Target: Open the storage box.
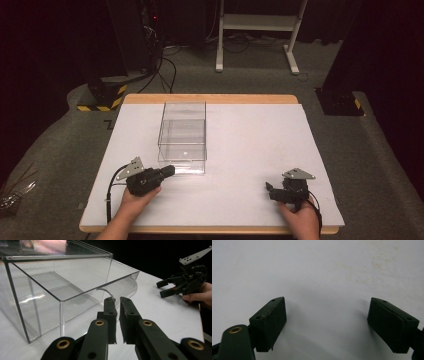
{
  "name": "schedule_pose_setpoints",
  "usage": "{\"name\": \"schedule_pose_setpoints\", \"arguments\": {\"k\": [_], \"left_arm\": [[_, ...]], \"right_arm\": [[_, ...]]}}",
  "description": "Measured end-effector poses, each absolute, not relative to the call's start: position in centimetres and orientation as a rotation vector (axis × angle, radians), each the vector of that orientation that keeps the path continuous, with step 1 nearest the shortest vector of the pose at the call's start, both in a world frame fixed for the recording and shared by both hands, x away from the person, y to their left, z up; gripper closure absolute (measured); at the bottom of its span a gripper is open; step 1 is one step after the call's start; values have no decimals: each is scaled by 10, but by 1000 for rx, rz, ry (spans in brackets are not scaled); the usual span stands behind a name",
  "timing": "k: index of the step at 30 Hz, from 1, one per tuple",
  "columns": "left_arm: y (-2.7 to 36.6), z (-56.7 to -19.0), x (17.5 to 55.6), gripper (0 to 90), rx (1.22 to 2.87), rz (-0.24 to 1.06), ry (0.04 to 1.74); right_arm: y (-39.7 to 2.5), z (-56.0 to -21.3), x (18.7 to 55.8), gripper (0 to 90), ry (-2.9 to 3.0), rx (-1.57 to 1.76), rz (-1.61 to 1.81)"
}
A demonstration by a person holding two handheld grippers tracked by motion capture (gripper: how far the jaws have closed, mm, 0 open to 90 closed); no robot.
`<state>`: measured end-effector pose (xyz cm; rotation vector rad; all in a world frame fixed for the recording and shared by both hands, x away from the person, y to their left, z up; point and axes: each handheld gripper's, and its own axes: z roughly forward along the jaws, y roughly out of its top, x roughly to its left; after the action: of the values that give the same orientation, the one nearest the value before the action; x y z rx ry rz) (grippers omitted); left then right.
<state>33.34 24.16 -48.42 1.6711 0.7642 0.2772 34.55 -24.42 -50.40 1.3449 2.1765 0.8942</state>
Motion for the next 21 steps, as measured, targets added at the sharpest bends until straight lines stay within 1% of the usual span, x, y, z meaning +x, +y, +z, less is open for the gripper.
{"name": "schedule_pose_setpoints", "arguments": {"k": [14, 21], "left_arm": [[242, -484, 313, 844, 1682, 242, 746], [237, -484, 302, 851, 1708, 218, 711]], "right_arm": [[-244, -504, 345, 156, 2177, 1345, 894], [-244, -504, 345, 156, 2176, 1345, 894]]}}
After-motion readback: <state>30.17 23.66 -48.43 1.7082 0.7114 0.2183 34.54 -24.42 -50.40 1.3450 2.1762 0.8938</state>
